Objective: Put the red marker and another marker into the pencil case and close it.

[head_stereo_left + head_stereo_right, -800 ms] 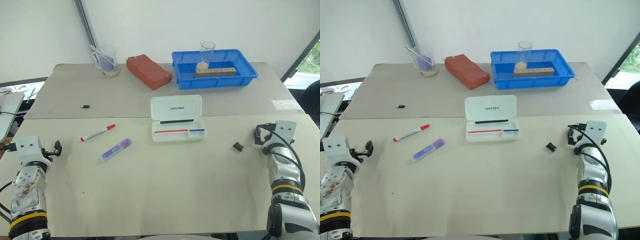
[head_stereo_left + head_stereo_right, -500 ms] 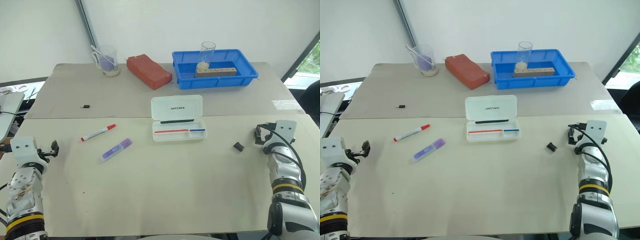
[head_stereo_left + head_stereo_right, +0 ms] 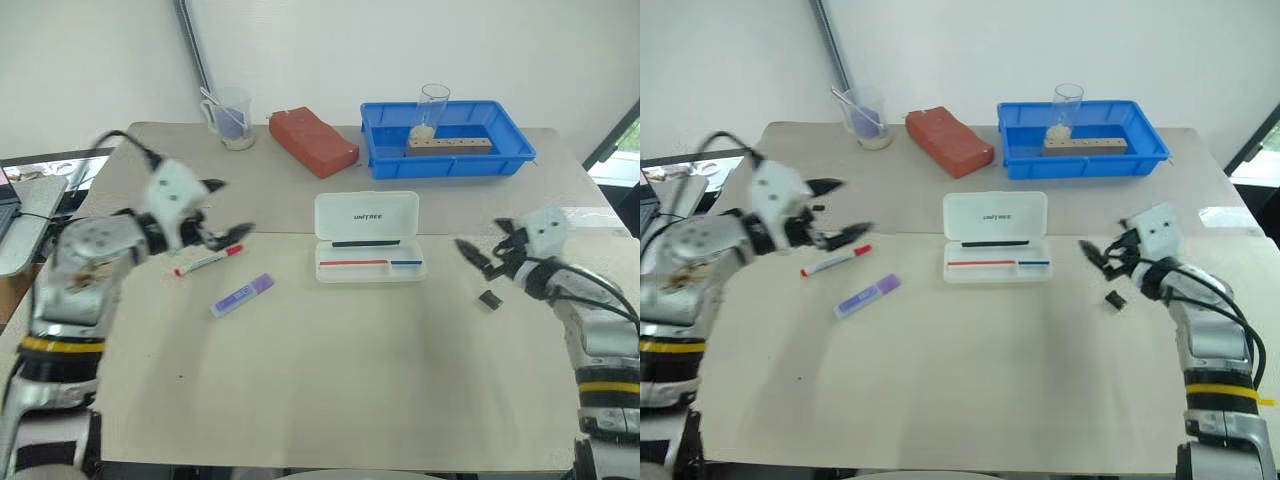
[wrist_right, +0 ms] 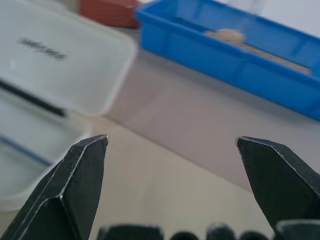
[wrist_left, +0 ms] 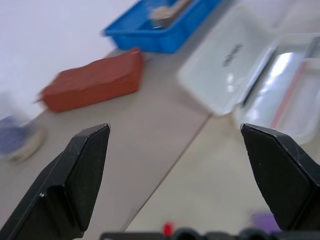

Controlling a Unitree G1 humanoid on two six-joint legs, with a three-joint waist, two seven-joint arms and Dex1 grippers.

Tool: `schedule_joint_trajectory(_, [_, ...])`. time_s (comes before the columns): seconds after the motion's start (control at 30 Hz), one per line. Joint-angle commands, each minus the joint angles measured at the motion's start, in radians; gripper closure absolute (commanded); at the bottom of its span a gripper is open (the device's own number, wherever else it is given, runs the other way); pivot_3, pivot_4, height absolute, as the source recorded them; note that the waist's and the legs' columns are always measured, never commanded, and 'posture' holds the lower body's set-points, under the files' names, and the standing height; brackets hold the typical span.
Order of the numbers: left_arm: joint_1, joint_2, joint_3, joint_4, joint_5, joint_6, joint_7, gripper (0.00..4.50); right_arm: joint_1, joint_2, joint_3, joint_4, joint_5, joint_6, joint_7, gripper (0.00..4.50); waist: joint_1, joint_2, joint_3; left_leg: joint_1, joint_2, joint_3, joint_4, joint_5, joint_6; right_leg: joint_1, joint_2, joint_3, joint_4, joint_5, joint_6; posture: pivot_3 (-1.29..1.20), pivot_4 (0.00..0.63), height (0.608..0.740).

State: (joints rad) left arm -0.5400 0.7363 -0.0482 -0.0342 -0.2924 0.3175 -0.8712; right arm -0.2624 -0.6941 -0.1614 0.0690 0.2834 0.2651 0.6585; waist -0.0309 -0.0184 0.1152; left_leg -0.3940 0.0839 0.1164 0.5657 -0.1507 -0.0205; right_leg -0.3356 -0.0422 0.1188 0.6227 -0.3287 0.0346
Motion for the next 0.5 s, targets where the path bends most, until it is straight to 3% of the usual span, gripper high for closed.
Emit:
schedule_joint_trajectory(0.03, [-0.112, -0.107, -0.124, 0.074, 0.043, -0.073, -0.085, 0.06, 0.072, -0.034, -0.004, -0.260, 0.083, 0.116, 0.052, 0.00, 0.000, 0.001, 0.000, -0.001, 0.000, 0.000, 0.001, 0.000, 0.001, -0.001, 0.000, 0.000, 0.000, 0.000, 0.000, 0.00, 0.150, 0.740])
schedule_joint_trajectory(0.1, [-0.150, -0.193, -0.198, 0.124, 0.066, -0.115, -0.124, 0.06, 0.132, -0.036, 0.006, -0.383, 0.109, 0.174, 0.055, 0.00, 0.011, 0.001, 0.000, -0.004, 0.000, -0.003, 0.004, 0.000, 0.002, -0.001, 0.001, -0.001, 0.000, 0.000, 0.001, 0.00, 0.150, 0.740])
schedule_joint_trajectory(0.23, [-0.160, -0.275, -0.288, 0.205, 0.120, -0.198, -0.197, 0.06, 0.175, -0.010, 0.013, -0.507, 0.126, 0.253, 0.003, 0.00, 0.007, -0.002, 0.002, -0.006, -0.002, -0.005, 0.006, -0.001, 0.004, -0.002, 0.001, 0.001, 0.000, 0.000, 0.001, 0.00, 0.150, 0.740])
schedule_joint_trajectory(0.5, [-0.183, -0.365, -0.392, 0.419, 0.264, -0.372, -0.235, 0.06, 0.202, 0.038, 0.048, -0.654, 0.141, 0.363, -0.075, 0.00, 0.016, -0.002, 0.002, -0.012, -0.003, -0.009, 0.008, 0.000, 0.005, -0.007, 0.001, -0.001, 0.000, 0.000, 0.001, 0.00, 0.150, 0.740])
